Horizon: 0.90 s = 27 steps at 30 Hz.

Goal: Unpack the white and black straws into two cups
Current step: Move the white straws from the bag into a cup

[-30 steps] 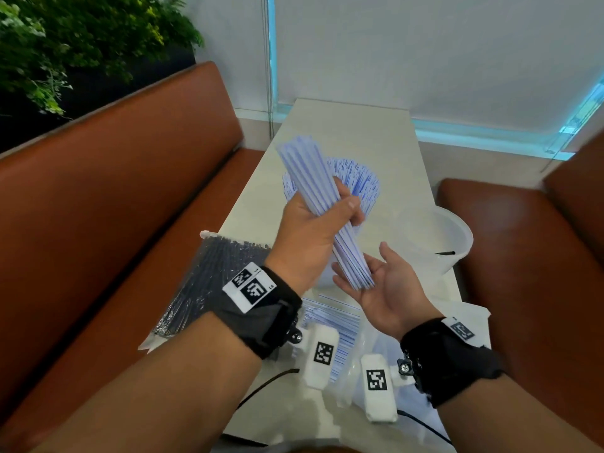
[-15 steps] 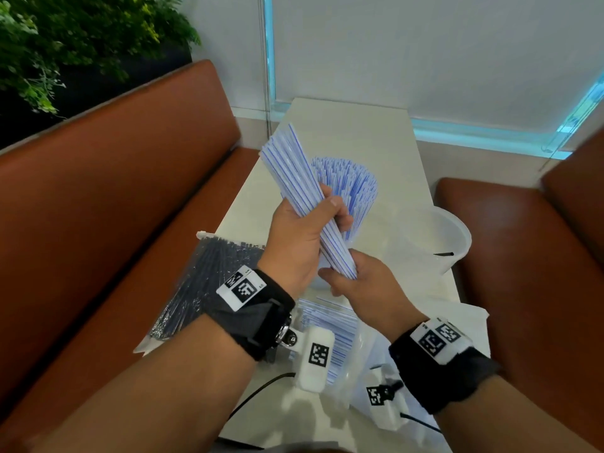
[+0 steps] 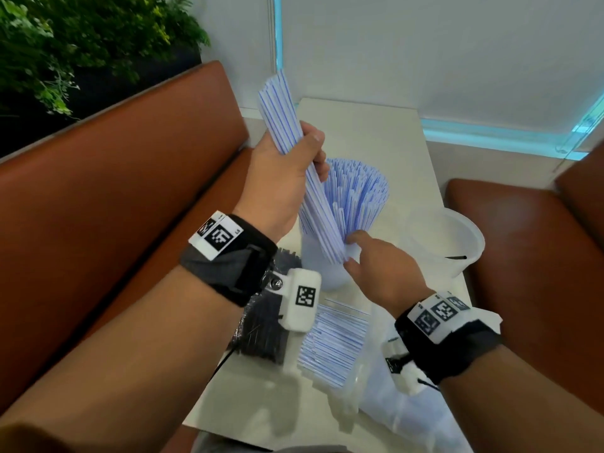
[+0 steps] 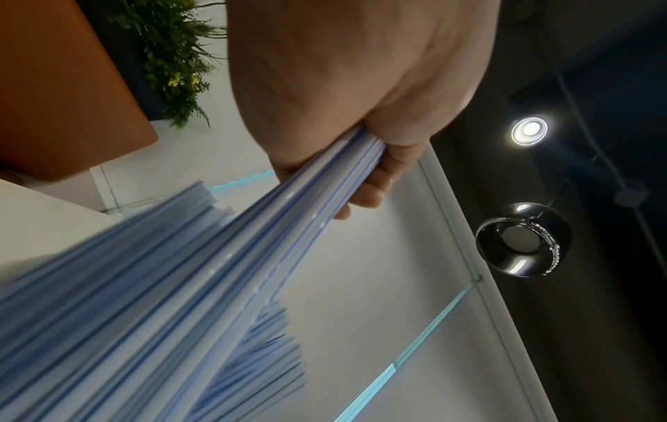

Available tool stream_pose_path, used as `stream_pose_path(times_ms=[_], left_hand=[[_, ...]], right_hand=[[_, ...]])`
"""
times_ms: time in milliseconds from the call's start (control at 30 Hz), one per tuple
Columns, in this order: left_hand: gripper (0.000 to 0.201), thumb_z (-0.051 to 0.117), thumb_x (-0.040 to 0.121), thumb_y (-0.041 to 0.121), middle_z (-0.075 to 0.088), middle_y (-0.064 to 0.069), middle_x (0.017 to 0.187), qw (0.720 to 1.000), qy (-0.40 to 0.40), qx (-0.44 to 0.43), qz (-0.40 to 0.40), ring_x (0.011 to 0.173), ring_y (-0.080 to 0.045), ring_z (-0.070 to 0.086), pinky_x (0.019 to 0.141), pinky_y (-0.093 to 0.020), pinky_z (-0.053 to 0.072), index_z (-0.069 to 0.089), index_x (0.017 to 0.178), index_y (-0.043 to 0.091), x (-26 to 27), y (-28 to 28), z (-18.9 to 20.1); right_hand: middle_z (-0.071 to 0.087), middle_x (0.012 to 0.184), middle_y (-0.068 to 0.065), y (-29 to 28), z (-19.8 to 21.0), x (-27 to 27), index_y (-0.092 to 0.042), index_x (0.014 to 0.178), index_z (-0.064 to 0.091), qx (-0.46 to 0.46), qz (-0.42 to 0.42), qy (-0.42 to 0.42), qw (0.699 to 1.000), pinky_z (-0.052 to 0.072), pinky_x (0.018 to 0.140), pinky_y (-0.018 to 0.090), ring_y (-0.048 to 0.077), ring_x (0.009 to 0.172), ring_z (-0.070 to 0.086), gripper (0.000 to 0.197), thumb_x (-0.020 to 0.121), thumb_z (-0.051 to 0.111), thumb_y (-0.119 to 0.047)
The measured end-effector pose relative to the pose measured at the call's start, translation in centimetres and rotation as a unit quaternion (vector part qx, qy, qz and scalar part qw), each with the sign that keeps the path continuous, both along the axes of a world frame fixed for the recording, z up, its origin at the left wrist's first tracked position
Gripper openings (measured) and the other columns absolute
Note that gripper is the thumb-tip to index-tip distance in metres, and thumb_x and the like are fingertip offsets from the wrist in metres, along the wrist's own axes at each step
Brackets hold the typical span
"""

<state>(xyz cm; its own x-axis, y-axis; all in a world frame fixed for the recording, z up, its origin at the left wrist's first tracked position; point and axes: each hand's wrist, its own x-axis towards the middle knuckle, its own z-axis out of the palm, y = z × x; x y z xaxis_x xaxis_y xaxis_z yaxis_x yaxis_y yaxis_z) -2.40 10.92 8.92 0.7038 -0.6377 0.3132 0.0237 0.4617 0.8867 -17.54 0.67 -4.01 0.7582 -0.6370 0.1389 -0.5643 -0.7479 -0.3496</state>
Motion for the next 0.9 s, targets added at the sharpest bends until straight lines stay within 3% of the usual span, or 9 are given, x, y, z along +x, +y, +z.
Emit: stream_pose_path(times_ms=[100, 200, 400, 500, 567, 667, 733, 800, 900], left_hand=[[0.015, 0.055, 0.096, -0.004, 0.05, -0.007, 0.065, 0.998, 0.013, -0.035, 0.047, 0.058, -0.021, 0.051, 0.061, -0.035, 0.048, 0.051, 0.088, 0.007, 0.4, -1.2, 0.6], [0.01, 0.058, 0.095, -0.001, 0.053, -0.006, 0.067, 0.995, -0.027, -0.033, 0.091, 0.06, -0.022, 0.052, 0.062, -0.034, 0.05, 0.052, 0.09, 0.006, 1.1, -1.9, 0.0], [0.013, 0.073, 0.087, 0.029, 0.07, 0.002, 0.081, 0.944, -0.24, 0.205, 0.093, 0.079, -0.013, 0.067, 0.076, -0.035, 0.056, 0.063, 0.079, 0.025, 2.0, -2.4, -4.6], [0.028, 0.079, 0.079, 0.037, 0.066, -0.007, 0.117, 0.903, -0.314, 0.283, 0.081, 0.117, -0.027, 0.059, 0.1, -0.047, 0.048, 0.063, 0.102, 0.031, 2.3, -2.5, -5.9], [0.055, 0.084, 0.073, 0.043, 0.058, -0.007, 0.131, 0.911, -0.296, 0.282, 0.055, 0.126, -0.027, 0.053, 0.107, -0.047, 0.044, 0.062, 0.12, 0.025, 2.6, -2.5, -5.8], [0.088, 0.085, 0.071, 0.05, 0.038, -0.002, 0.146, 0.927, -0.269, 0.243, 0.098, 0.135, -0.015, 0.04, 0.114, -0.033, 0.035, 0.042, 0.143, 0.023, 3.0, -2.1, -4.7], [0.089, 0.075, 0.078, 0.057, 0.033, -0.001, 0.151, 0.918, -0.312, 0.202, 0.14, 0.137, -0.011, 0.035, 0.114, -0.026, 0.031, 0.033, 0.149, 0.023, 3.0, -2.0, -3.8], [0.075, 0.062, 0.09, 0.055, 0.037, -0.007, 0.152, 0.871, -0.423, 0.199, 0.149, 0.14, -0.017, 0.034, 0.118, -0.03, 0.028, 0.036, 0.148, 0.015, 2.6, -2.2, -3.4], [0.06, 0.048, 0.102, 0.045, 0.041, -0.012, 0.153, 0.732, -0.608, 0.294, 0.09, 0.144, -0.026, 0.034, 0.119, -0.036, 0.023, 0.041, 0.148, 0.008, 1.5, -2.7, -4.7]], right_hand=[[0.064, 0.096, -0.005, -0.8, 0.0, 0.9, -0.033, 0.12, 0.051, 0.021, 0.008, 0.04, 0.999, 0.034, 0.063, 0.032, 0.024, 0.096, 0.063, 0.027, 0.101, 0.044, -0.05], [0.064, 0.093, -0.003, -1.3, 0.0, 1.1, -0.03, 0.111, 0.053, 0.039, 0.03, 0.037, 0.998, 0.038, 0.063, 0.034, 0.025, 0.09, 0.062, 0.022, 0.102, 0.044, -0.048], [0.059, 0.085, -0.003, -1.6, -0.1, 1.0, -0.029, 0.103, 0.051, 0.029, 0.039, 0.036, 0.998, 0.041, 0.062, 0.035, 0.023, 0.08, 0.055, 0.021, 0.102, 0.044, -0.048], [0.057, 0.084, -0.005, -1.5, -0.1, 1.0, -0.027, 0.107, 0.052, 0.031, 0.038, 0.04, 0.998, 0.04, 0.062, 0.034, 0.024, 0.081, 0.058, 0.022, 0.103, 0.043, -0.047], [0.057, 0.084, -0.005, -1.5, -0.1, 1.0, -0.027, 0.108, 0.052, 0.028, 0.038, 0.043, 0.998, 0.041, 0.062, 0.034, 0.025, 0.083, 0.059, 0.023, 0.103, 0.043, -0.047], [0.057, 0.084, -0.005, -1.6, -0.2, 1.0, -0.026, 0.107, 0.05, 0.023, 0.043, 0.043, 0.998, 0.041, 0.063, 0.035, 0.025, 0.083, 0.059, 0.022, 0.103, 0.043, -0.047], [0.058, 0.085, -0.004, -1.6, -0.2, 1.0, -0.028, 0.104, 0.049, 0.023, 0.044, 0.039, 0.998, 0.039, 0.062, 0.034, 0.025, 0.082, 0.057, 0.021, 0.103, 0.042, -0.047], [0.058, 0.084, -0.004, -1.6, -0.2, 1.0, -0.029, 0.104, 0.049, 0.026, 0.041, 0.037, 0.998, 0.036, 0.061, 0.033, 0.023, 0.079, 0.054, 0.021, 0.103, 0.042, -0.048], [0.059, 0.086, -0.005, -1.6, -0.2, 0.9, -0.028, 0.109, 0.052, 0.023, 0.041, 0.035, 0.998, 0.036, 0.061, 0.033, 0.022, 0.08, 0.055, 0.025, 0.103, 0.041, -0.05]])
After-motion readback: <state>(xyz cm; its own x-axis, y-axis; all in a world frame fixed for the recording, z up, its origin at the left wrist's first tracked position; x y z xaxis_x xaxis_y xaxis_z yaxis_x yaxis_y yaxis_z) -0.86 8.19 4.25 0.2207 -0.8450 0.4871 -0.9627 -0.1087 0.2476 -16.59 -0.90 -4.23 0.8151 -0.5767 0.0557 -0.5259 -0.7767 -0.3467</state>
